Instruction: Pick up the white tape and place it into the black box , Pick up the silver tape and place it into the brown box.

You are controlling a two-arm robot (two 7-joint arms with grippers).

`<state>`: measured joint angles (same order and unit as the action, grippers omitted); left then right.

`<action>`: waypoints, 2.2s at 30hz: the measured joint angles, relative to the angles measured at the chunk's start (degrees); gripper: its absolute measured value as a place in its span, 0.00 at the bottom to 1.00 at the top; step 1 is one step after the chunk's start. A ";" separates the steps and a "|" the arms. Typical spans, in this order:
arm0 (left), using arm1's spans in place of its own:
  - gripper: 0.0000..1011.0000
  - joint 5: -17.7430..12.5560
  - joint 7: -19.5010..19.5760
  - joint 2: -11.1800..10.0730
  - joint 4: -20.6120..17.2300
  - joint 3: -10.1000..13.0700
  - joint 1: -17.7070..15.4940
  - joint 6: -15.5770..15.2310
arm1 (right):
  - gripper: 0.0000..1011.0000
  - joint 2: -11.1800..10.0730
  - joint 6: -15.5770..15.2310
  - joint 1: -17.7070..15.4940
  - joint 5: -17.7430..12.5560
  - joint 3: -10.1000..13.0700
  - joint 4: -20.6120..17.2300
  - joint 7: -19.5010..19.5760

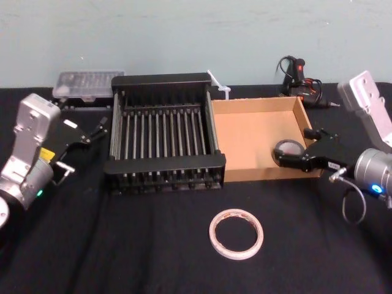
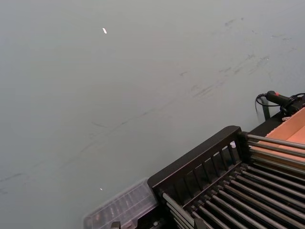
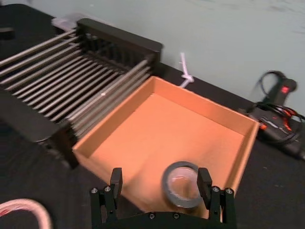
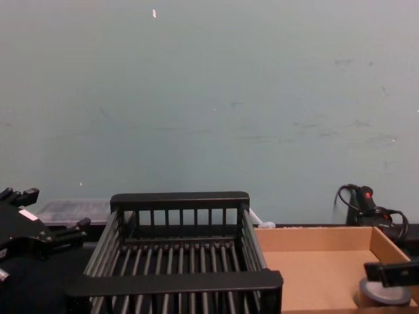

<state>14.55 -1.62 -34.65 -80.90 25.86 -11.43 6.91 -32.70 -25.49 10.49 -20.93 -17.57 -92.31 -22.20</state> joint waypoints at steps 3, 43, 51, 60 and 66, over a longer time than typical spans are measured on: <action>0.99 0.00 0.00 0.00 0.00 0.00 0.00 0.00 | 0.99 -0.97 -0.19 -1.04 -0.21 -0.72 -1.99 -0.92; 0.99 0.00 0.00 0.00 0.00 0.00 0.00 0.00 | 0.99 -6.57 0.50 -0.36 0.31 -12.47 -5.41 -9.51; 0.99 0.00 0.00 0.00 0.00 0.00 0.00 0.00 | 0.99 -7.20 0.82 0.10 0.72 -13.89 -5.46 -10.44; 0.99 0.00 0.00 0.00 0.00 0.00 0.00 0.00 | 0.99 -7.38 0.77 0.77 0.97 -15.34 -4.80 -11.36; 0.99 0.00 0.00 0.00 0.00 0.00 0.00 0.00 | 0.99 -6.96 0.44 1.46 0.97 -16.17 -3.57 -11.65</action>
<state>14.55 -1.62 -34.64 -80.90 25.86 -11.43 6.91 -39.67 -25.05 11.95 -19.96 -33.74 -95.88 -33.85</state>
